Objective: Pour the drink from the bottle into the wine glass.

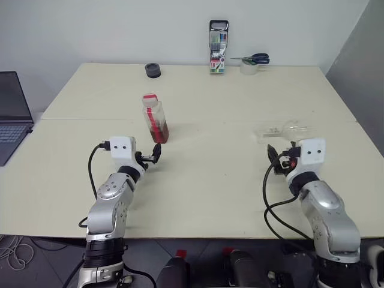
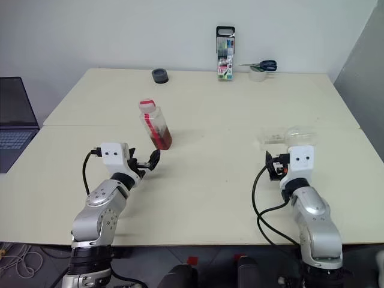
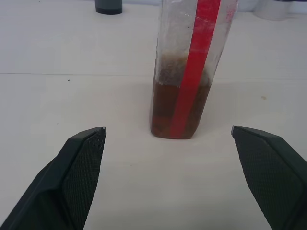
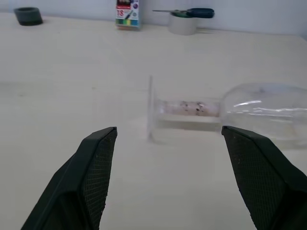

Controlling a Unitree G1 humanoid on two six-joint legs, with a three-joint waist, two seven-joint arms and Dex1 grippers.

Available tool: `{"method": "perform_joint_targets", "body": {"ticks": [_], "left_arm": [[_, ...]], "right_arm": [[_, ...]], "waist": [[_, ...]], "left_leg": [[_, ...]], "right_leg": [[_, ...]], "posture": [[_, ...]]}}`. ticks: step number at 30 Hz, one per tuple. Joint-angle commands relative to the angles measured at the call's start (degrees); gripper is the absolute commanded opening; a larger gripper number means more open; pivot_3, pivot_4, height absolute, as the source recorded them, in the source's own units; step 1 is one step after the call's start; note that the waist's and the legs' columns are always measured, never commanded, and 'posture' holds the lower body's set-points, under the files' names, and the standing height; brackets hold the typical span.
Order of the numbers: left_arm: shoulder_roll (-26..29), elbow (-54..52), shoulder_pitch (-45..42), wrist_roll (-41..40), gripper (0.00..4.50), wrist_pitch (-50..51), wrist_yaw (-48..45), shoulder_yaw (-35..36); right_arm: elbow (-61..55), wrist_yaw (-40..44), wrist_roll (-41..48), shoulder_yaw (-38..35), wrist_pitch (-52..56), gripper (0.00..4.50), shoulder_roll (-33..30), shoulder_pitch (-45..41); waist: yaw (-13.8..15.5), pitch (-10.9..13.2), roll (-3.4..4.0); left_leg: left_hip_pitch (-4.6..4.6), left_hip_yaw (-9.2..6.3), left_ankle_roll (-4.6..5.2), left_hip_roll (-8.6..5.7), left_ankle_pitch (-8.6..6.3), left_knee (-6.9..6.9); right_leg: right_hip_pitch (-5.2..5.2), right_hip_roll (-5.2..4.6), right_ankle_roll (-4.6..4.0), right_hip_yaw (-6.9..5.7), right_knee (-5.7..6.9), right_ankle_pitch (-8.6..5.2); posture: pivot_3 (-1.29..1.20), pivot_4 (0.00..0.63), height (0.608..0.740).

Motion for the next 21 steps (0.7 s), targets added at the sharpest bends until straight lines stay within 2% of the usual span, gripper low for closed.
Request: {"method": "perform_joint_targets", "body": {"ticks": [1,5,8,21], "left_arm": [[0.2,-0.8,-2.0,0.0,4.47,-0.8,-0.1,0.2],[0.3,0.5,-3.4,0.2,4.47,-1.1,-0.6,-0.2],[0.5,1.4,-4.6,0.5,4.47,-1.4,-0.9,-0.4],[0.1,6.6,-9.2,1.0,4.47,-3.8,-0.8,-0.4]], "right_arm": [[-3.7,10.5,9.7,-1.5,2.9,3.75,-5.3,-5.1],[-5.4,21.1,21.8,-2.0,7.7,3.75,-12.0,-9.7],[-4.0,24.1,26.2,-0.8,9.6,3.75,-13.7,-13.4],[-0.5,22.3,26.3,3.2,8.3,3.75,-10.9,-18.6]], "waist": [[0.0,0.0,0.0],[0.0,0.0,0.0],[0.0,0.0,-0.01],[0.1,0.0,-0.01]], "left_leg": [[-0.01,-0.01,0.0,0.0,0.0,0.0],[-0.01,-0.02,0.05,0.01,-0.03,-0.02],[-0.02,-0.04,0.2,0.01,-0.11,0.02],[-0.05,-0.05,0.07,-0.02,-0.04,0.04]], "right_leg": [[0.0,0.06,0.0,-0.01,0.0,0.0],[0.04,0.09,0.0,-0.06,-0.05,0.0],[0.06,0.08,0.0,-0.06,-0.05,0.0],[0.02,-0.16,-0.01,-0.06,-0.04,0.0]], "posture": [[0.0,0.15,0.74],[0.0,0.15,0.74],[0.0,0.15,0.74],[0.0,0.15,0.74]]}}
